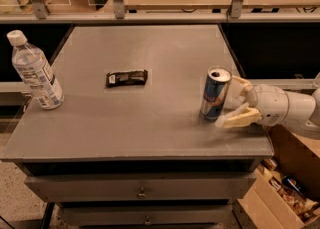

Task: Place redbull can upright

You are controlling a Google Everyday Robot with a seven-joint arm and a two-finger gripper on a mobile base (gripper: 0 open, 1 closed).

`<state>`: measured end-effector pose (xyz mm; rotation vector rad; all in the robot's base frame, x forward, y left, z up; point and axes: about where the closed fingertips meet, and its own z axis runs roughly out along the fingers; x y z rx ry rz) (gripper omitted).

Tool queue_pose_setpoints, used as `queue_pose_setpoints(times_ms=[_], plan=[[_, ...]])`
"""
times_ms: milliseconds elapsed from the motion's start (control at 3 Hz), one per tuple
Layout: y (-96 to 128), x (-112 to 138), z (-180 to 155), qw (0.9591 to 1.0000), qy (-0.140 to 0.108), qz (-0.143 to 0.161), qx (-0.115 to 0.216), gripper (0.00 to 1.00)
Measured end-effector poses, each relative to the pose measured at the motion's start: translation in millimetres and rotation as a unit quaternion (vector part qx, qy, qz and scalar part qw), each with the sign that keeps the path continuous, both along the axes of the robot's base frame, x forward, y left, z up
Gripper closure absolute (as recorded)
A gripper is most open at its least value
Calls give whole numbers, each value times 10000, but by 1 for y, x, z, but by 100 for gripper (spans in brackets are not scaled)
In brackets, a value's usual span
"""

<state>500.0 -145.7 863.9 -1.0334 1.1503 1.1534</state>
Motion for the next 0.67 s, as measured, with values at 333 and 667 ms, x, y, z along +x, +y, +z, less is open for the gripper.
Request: queue_pose_setpoints(times_ms=[333,667], plan=[[-1,0,0,10000,-9,-10,-6,0],[-12,-1,5,9991,180,-357,-138,0]])
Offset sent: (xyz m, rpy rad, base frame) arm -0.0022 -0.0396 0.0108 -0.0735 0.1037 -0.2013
